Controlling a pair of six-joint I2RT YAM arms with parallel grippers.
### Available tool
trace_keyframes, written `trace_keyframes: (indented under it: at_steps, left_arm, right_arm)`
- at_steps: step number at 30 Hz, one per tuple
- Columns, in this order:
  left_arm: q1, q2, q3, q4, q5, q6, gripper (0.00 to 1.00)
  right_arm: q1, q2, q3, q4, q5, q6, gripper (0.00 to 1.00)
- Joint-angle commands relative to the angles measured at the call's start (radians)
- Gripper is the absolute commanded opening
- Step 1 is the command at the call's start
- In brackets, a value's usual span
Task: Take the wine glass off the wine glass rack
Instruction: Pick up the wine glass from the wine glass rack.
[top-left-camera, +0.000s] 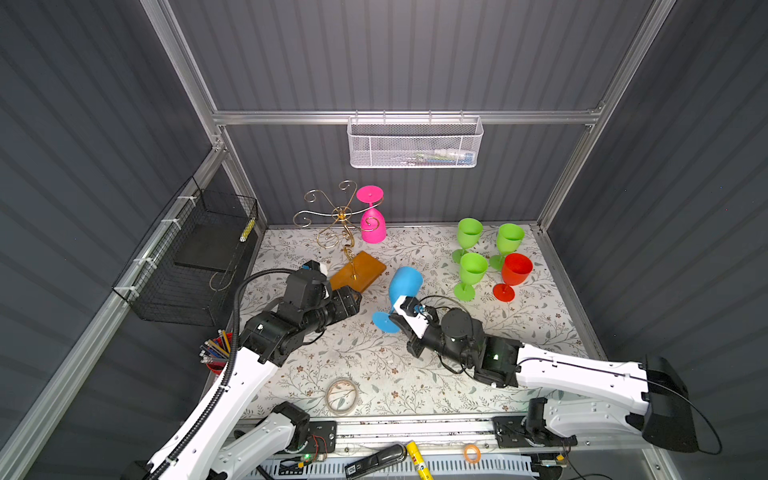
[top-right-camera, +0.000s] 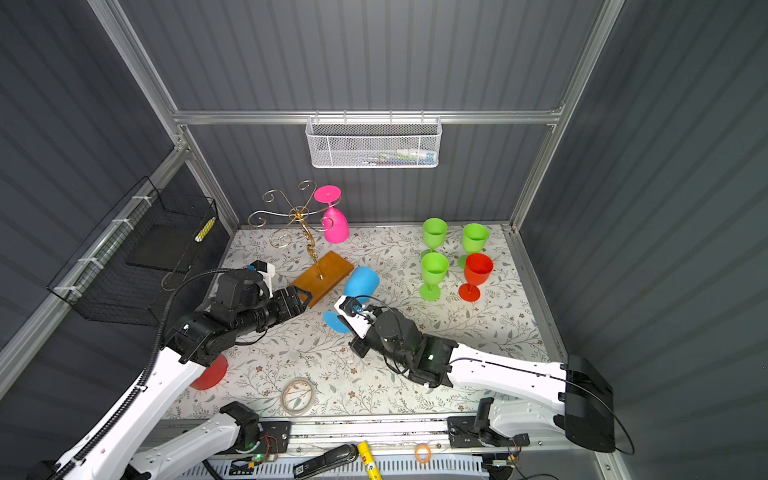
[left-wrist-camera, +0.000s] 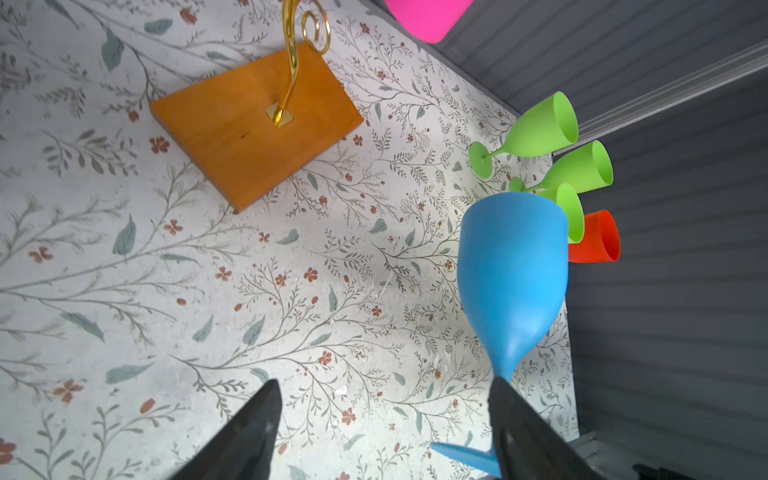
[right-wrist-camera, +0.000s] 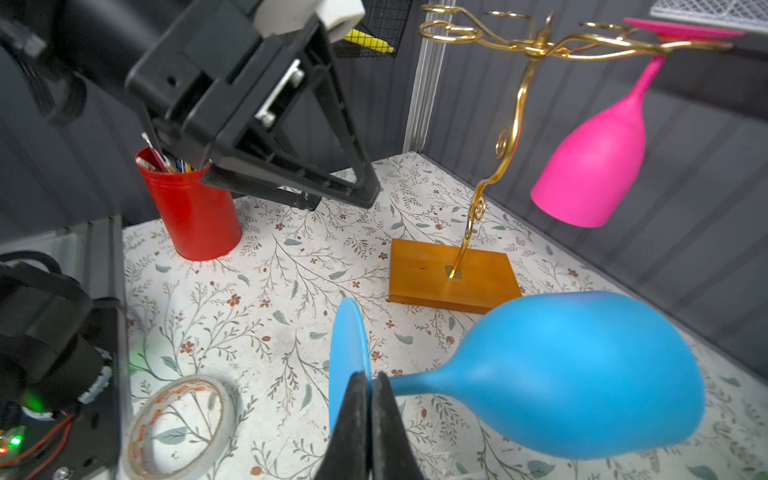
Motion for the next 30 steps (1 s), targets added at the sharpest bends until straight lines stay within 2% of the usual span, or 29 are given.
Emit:
trace_keyframes:
  at_steps: [1, 9, 17, 18, 30]
  left_arm:
    - [0.003, -0.013, -0.028, -0.028, 0.038, -0.141, 0.78]
    - [0.003, 0.056, 0.013, -0.18, 0.034, -0.336, 0.75]
    - [0.003, 0.051, -0.03, -0.168, 0.059, -0.456, 0.68]
    - [0.003, 0.048, -0.036, -0.16, 0.062, -0.468, 0.67]
    - [0.003, 0.04, -0.128, -0.062, 0.135, -0.585, 0.55]
  right_arm:
    - [0.028, 0.034, -0.009, 0.116, 0.096, -0.134, 0.0]
    - [0.077, 0.137, -0.001, 0.212, 0.168, -0.281, 0.0]
    - [0.127, 0.24, 0.007, 0.325, 0.25, -0.466, 0.0]
    - [0.159, 0.251, 0.01, 0.332, 0.257, -0.483, 0.0]
    - [0.178, 0.329, 0.046, 0.396, 0.293, -0.582, 0.0]
